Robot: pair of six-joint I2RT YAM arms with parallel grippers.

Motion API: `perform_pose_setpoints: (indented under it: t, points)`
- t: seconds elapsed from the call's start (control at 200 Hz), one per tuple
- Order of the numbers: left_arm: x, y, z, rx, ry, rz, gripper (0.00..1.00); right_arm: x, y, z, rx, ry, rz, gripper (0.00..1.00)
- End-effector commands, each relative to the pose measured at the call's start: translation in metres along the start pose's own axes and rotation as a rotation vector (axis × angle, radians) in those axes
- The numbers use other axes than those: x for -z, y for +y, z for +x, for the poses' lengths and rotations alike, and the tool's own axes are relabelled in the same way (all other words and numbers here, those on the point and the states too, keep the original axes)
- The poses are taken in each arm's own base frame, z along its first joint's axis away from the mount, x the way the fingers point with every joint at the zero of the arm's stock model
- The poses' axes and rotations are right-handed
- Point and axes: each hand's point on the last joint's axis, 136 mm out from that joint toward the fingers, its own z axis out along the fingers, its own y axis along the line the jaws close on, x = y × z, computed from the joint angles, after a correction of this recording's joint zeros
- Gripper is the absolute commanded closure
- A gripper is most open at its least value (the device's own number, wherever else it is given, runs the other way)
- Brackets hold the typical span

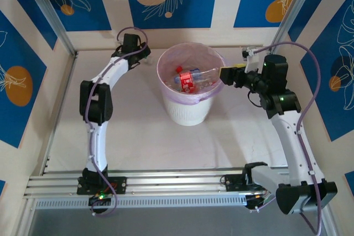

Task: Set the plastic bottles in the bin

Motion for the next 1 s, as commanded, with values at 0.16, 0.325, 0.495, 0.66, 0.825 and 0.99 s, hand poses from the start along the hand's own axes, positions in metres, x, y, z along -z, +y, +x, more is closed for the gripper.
perform_pose_setpoints:
  t: [0.16,0.325,0.495,0.66,0.825,0.99]
  points:
    - [-0.031,0.004,-0.006,-0.062,-0.076,-0.159,0.03,0.008,-0.006,0.029,-0.065,0.041,0.000,0.33]
    - [-0.049,-0.001,-0.001,-0.115,-0.062,-0.156,0.00,0.012,-0.011,0.035,-0.064,0.047,0.019,0.33]
    - [-0.064,0.007,0.016,-0.183,0.006,-0.197,0.00,0.013,-0.013,0.038,-0.063,0.048,0.024,0.33]
    - [-0.072,0.028,0.034,-0.244,0.091,-0.230,0.00,0.015,-0.014,0.039,-0.063,0.041,0.029,0.33]
    - [-0.067,0.056,0.045,-0.279,0.199,-0.280,0.00,0.016,-0.014,0.039,-0.075,0.032,0.029,0.33]
    - [-0.047,0.077,0.038,-0.315,0.208,-0.347,0.01,0.017,-0.012,0.040,-0.083,0.029,0.024,0.33]
